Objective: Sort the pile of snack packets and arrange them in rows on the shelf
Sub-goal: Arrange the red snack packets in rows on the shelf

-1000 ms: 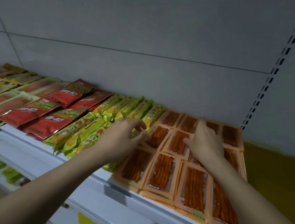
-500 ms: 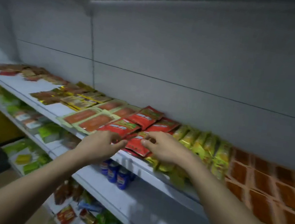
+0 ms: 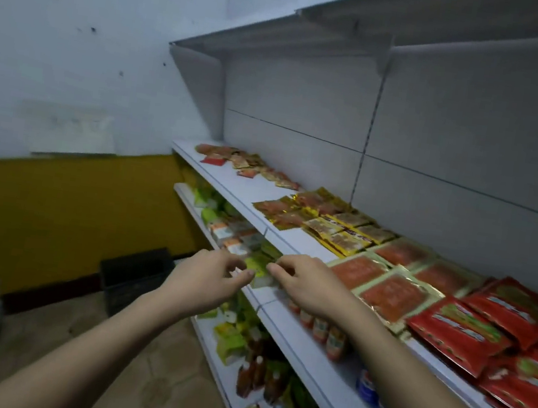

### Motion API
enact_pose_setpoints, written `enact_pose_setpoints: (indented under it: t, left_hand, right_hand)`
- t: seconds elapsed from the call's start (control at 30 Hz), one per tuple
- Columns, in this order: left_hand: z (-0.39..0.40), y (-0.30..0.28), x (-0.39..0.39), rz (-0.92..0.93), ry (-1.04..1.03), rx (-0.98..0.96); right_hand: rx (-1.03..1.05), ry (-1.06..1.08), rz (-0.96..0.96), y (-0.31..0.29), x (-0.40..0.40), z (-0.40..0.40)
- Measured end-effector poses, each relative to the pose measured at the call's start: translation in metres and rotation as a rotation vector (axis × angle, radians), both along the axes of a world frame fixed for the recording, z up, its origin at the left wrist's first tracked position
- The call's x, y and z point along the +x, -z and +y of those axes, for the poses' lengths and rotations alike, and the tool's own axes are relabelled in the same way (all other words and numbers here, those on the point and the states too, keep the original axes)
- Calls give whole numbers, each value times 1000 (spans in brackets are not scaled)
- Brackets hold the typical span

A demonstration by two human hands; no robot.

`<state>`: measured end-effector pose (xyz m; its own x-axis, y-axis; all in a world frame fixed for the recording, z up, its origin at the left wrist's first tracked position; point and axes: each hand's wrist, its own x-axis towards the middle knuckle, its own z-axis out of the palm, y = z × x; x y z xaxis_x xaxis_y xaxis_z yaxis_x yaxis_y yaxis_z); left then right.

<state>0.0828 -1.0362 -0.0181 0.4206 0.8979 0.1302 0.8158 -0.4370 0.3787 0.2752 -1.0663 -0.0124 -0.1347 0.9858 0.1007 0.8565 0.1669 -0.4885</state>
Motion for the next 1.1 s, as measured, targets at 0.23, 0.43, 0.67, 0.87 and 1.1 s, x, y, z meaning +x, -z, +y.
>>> enact_pose_setpoints:
  t: [0.23,0.43,0.67,0.87,1.1]
  left_hand:
    - [124,13,-35,27,-102,42]
    - [249,9,-46,80,-174,27]
    - [360,17,-59,84,-220,25]
    - [461,22,-105,41,-259,52]
    - [606,33,-163,-23,-215,60]
  right_hand:
    - [3,-64,30,17,-48,147]
    - [28,-63,106,14,-61,272]
    - [22,-42,112,16,-84,391]
    - [21,-18,88,22,-118,494]
    - [16,4,82,33,-182,626]
